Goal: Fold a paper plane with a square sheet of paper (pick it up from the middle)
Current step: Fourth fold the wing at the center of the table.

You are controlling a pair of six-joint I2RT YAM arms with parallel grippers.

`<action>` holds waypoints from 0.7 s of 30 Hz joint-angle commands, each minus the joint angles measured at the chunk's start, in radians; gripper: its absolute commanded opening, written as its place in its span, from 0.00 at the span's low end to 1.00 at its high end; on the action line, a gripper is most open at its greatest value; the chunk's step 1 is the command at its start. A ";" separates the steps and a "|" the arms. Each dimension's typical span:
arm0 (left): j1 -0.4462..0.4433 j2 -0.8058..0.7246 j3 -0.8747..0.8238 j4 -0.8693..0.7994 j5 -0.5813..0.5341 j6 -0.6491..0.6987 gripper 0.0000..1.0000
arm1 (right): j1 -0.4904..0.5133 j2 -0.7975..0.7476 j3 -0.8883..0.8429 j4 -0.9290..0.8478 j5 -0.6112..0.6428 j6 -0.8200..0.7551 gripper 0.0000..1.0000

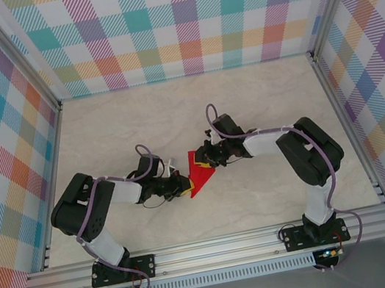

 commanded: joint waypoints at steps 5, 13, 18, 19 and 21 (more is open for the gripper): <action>0.005 0.047 -0.032 -0.109 -0.162 -0.007 0.00 | 0.013 0.075 0.053 0.005 -0.046 -0.007 0.21; 0.005 0.047 -0.026 -0.159 -0.174 0.026 0.00 | 0.010 0.114 0.101 -0.065 -0.003 -0.023 0.21; 0.005 0.053 -0.022 -0.188 -0.183 0.042 0.00 | 0.010 0.125 0.127 -0.169 0.069 -0.039 0.21; 0.006 0.054 -0.019 -0.189 -0.181 0.044 0.00 | 0.010 0.125 0.123 -0.168 0.069 -0.037 0.21; 0.005 0.055 -0.008 -0.201 -0.178 0.048 0.00 | 0.010 0.131 0.122 -0.175 0.073 -0.034 0.21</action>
